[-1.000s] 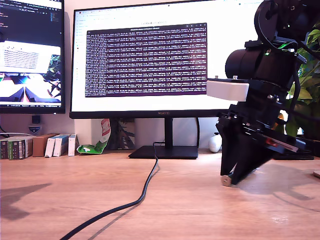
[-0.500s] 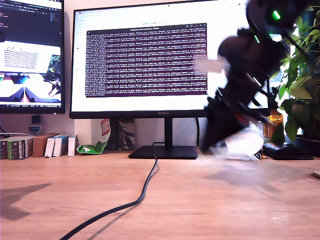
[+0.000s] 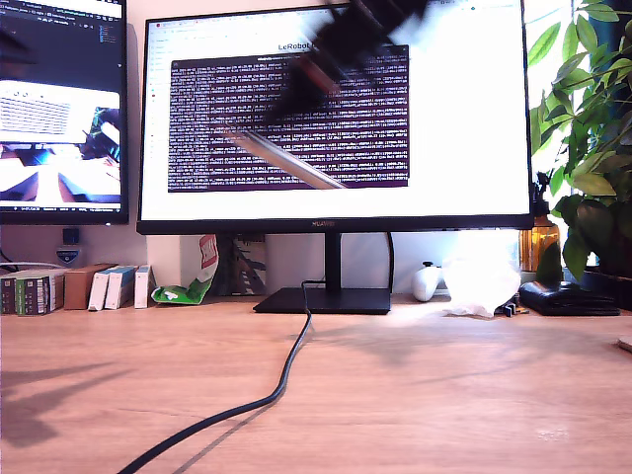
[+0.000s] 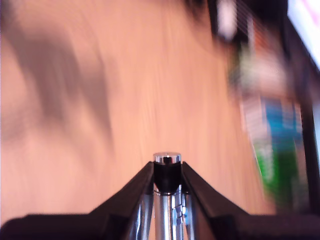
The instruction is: Pick the metallic laser pointer with your right arm, pass it to your left arm, then place it down to the left side of the table
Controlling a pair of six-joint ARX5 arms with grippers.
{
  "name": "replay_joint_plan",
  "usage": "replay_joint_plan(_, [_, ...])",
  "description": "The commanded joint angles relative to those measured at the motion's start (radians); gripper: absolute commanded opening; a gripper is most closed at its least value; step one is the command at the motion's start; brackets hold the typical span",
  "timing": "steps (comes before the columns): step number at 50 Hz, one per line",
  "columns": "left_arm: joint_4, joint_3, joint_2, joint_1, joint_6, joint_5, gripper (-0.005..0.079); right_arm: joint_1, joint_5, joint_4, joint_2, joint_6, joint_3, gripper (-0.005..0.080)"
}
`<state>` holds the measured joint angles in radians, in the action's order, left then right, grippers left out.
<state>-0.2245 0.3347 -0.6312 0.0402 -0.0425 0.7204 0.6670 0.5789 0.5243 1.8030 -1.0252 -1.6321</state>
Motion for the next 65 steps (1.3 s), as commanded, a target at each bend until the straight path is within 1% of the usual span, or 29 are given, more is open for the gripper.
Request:
replay_joint_plan(1, [-0.051,0.008,-0.019,0.024,0.037,0.016,0.0245,0.035,0.03,-0.018,0.004,0.036,-0.03,-0.001])
replay_joint_plan(9, [-0.153,0.008,-0.074,0.064,0.055,0.032,0.0293,0.095,0.079,-0.035,0.004,0.043,-0.088,-0.001])
replay_joint_plan(19, [-0.255,0.008,-0.147,0.1,0.055,0.03,0.0294,0.134,0.13,-0.068,0.004,0.089,-0.111,-0.0011])
replay_joint_plan(31, [-0.396,0.008,-0.215,0.107,0.05,0.011,0.0294,0.18,0.167,-0.082,0.004,0.092,-0.111,-0.0011])
replay_joint_plan(42, [-0.444,0.008,-0.24,0.125,0.05,0.013,0.0293,0.222,0.179,-0.128,0.004,0.103,-0.111,-0.0011])
replay_joint_plan(50, [-0.449,0.008,-0.24,0.145,0.05,0.013,0.0286,0.228,0.179,-0.138,0.004,0.114,-0.111,-0.0011])
replay_joint_plan(54, [-0.449,0.008,-0.24,0.15,0.05,0.013,0.0246,0.228,0.179,-0.151,0.004,0.114,-0.111,-0.001])
replay_joint_plan(61, [-0.45,0.008,-0.24,0.154,0.05,0.012,0.0129,0.228,0.179,-0.158,0.004,0.118,-0.111,-0.001])
replay_joint_plan(65, [-0.451,0.008,-0.24,0.154,0.05,0.012,0.0083,0.228,0.179,-0.16,0.004,0.135,-0.111,-0.001])
